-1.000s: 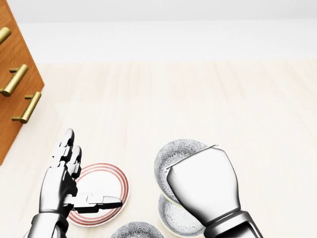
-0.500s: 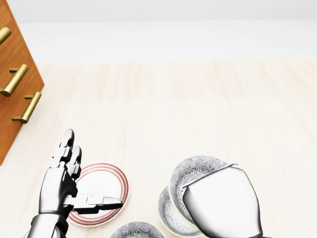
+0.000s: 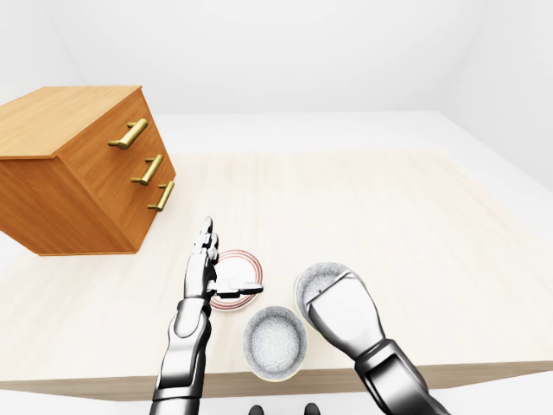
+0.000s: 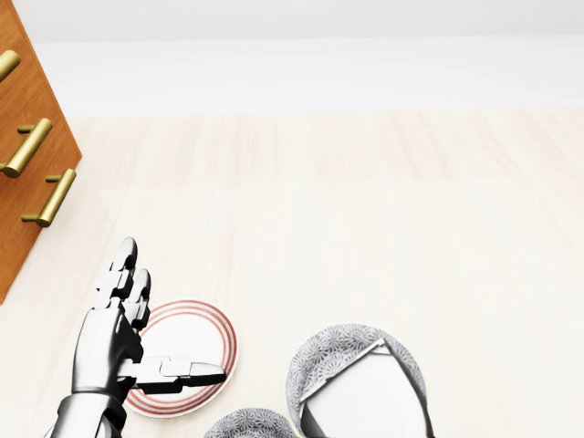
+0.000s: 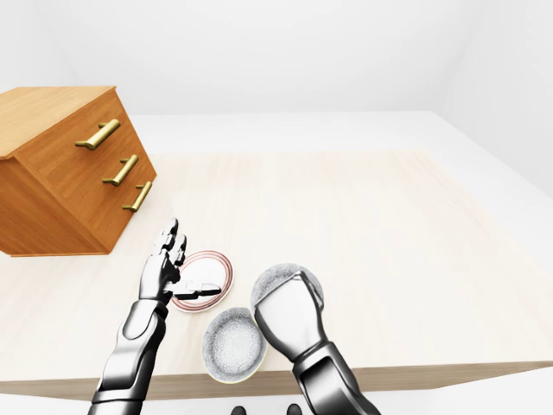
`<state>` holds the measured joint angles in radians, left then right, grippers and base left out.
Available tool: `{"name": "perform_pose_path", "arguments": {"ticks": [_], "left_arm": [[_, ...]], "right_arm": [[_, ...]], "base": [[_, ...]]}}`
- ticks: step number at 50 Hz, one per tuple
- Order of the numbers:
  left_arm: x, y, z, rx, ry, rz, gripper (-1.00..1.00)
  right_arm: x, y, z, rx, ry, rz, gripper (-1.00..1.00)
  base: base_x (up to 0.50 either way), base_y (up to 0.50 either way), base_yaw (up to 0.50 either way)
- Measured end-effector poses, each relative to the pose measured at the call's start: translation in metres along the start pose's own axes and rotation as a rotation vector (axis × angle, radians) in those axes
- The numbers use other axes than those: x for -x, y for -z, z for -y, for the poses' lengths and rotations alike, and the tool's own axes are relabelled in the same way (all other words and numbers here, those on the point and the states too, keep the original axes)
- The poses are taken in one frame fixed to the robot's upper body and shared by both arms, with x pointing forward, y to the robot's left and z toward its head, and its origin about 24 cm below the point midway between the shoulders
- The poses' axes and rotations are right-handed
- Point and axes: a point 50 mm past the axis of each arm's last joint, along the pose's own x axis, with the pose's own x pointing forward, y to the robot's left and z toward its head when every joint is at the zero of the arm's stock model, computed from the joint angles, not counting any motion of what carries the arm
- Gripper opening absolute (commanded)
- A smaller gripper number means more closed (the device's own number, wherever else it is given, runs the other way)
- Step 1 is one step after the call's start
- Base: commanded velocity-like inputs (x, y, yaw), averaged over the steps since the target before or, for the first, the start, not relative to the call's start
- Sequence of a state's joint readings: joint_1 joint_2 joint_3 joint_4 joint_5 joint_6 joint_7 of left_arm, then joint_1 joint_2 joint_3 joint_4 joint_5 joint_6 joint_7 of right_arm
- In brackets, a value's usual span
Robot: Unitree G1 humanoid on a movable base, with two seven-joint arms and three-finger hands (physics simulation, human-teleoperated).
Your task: Stack the bowl at the front on the bowl in the middle.
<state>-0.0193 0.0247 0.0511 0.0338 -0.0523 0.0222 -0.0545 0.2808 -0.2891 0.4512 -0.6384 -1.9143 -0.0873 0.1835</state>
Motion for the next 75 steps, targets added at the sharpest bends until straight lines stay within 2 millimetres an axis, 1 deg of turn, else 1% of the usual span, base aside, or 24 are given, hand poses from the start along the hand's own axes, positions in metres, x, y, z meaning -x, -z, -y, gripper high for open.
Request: {"name": "perform_pose_path", "arguments": {"ticks": [14, 27, 38, 60, 75], "left_arm": [[0.0, 0.0, 0.0, 0.0, 0.0, 0.0, 1.0], [0.001, 0.001, 0.0, -0.001, 0.002, 0.001, 1.0], [0.001, 0.002, 0.001, -0.002, 0.003, 0.001, 1.0], [0.001, 0.002, 0.001, -0.002, 0.002, 0.002, 1.0], [0.002, 0.001, 0.001, -0.002, 0.002, 0.002, 1.0]], "right_arm": [[0.0, -0.001, -0.007, 0.034, 0.006, 0.01, -1.0], [-0.001, 0.002, -0.008, 0.055, 0.024, 0.001, -1.0], [-0.001, 0.0, -0.009, 0.066, 0.033, 0.008, -1.0], [-0.006, -0.001, -0.021, 0.086, 0.045, 0.021, -1.0], [-0.01, 0.0, -0.025, 0.09, 0.056, 0.019, -1.0]], "base": [[0.0, 0.0, 0.0], [0.0, 0.0, 0.0], [0.0, 0.0, 0.0], [0.0, 0.0, 0.0], [0.0, 0.0, 0.0]]}}
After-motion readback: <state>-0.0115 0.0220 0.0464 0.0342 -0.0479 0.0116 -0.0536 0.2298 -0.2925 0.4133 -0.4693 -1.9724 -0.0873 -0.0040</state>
